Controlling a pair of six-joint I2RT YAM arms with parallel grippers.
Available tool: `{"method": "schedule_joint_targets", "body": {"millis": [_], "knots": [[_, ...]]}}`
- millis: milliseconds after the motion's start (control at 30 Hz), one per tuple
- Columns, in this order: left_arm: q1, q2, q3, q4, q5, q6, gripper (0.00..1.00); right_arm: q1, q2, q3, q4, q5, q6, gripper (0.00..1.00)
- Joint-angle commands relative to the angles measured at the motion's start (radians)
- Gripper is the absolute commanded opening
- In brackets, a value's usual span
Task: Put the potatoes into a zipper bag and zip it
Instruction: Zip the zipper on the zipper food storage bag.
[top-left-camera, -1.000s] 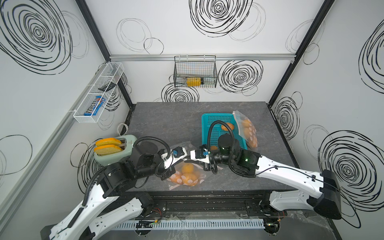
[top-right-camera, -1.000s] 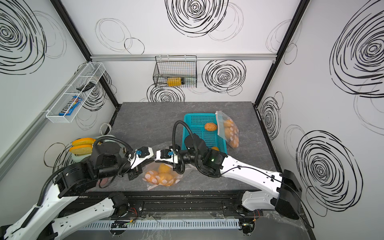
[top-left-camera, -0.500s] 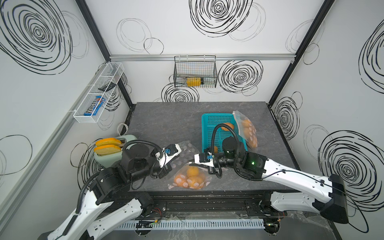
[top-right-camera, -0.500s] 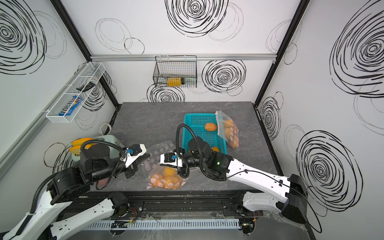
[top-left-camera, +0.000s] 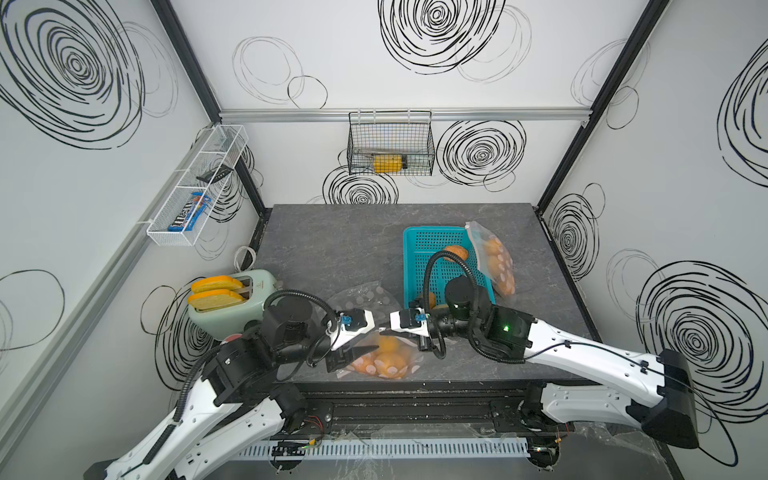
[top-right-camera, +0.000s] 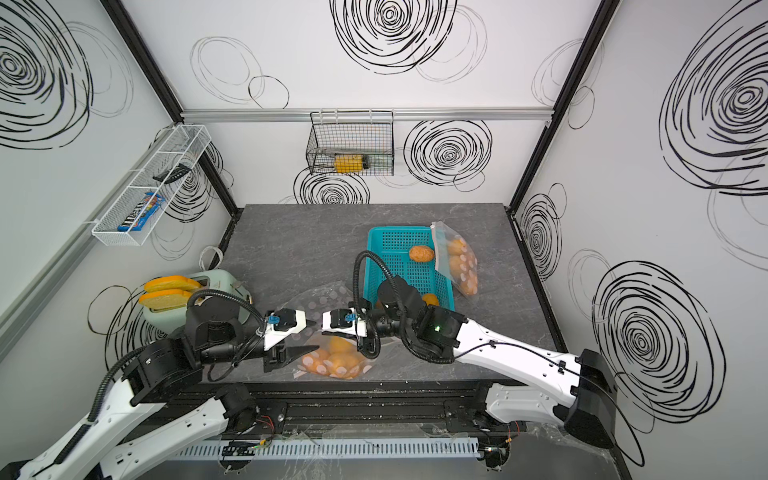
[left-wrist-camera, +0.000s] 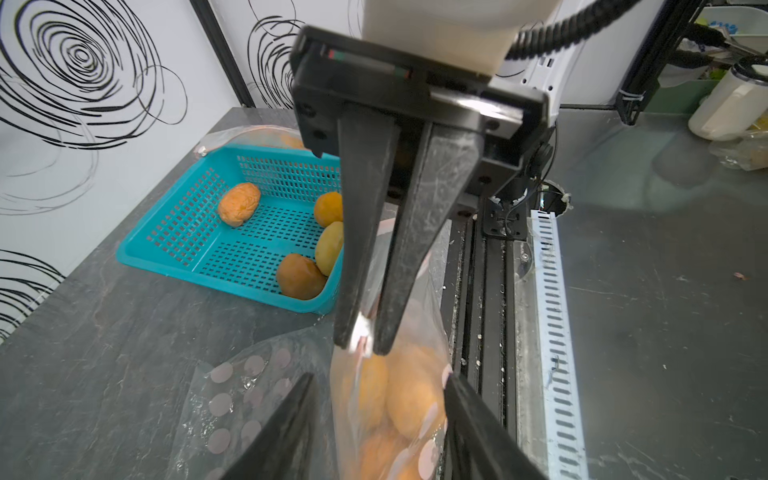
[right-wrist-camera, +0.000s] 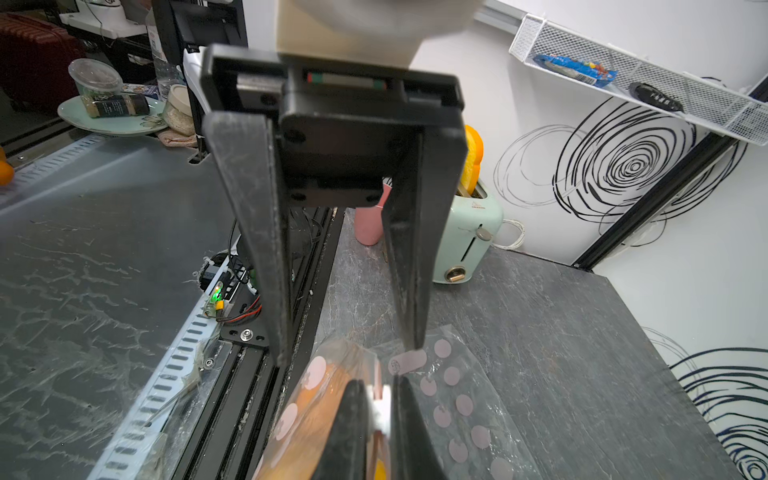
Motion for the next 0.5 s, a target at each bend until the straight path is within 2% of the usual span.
{"method": "schedule_joint_targets", "body": {"millis": [0,267,467], "knots": [[0.003,0.015,-0.014,0.053,0.044,0.019,0.5,0.005,-0.026,-0.008,0.045,-0.03,-0.005,0.0],[0.003,0.032,-0.033,0.088,0.056,0.018,0.4,0.007,-0.024,-0.011,0.045,-0.036,-0.004,0.0],[0.004,0.05,-0.047,0.103,0.061,0.016,0.28,0.007,-0.023,-0.013,0.044,-0.043,-0.005,0.0]]}}
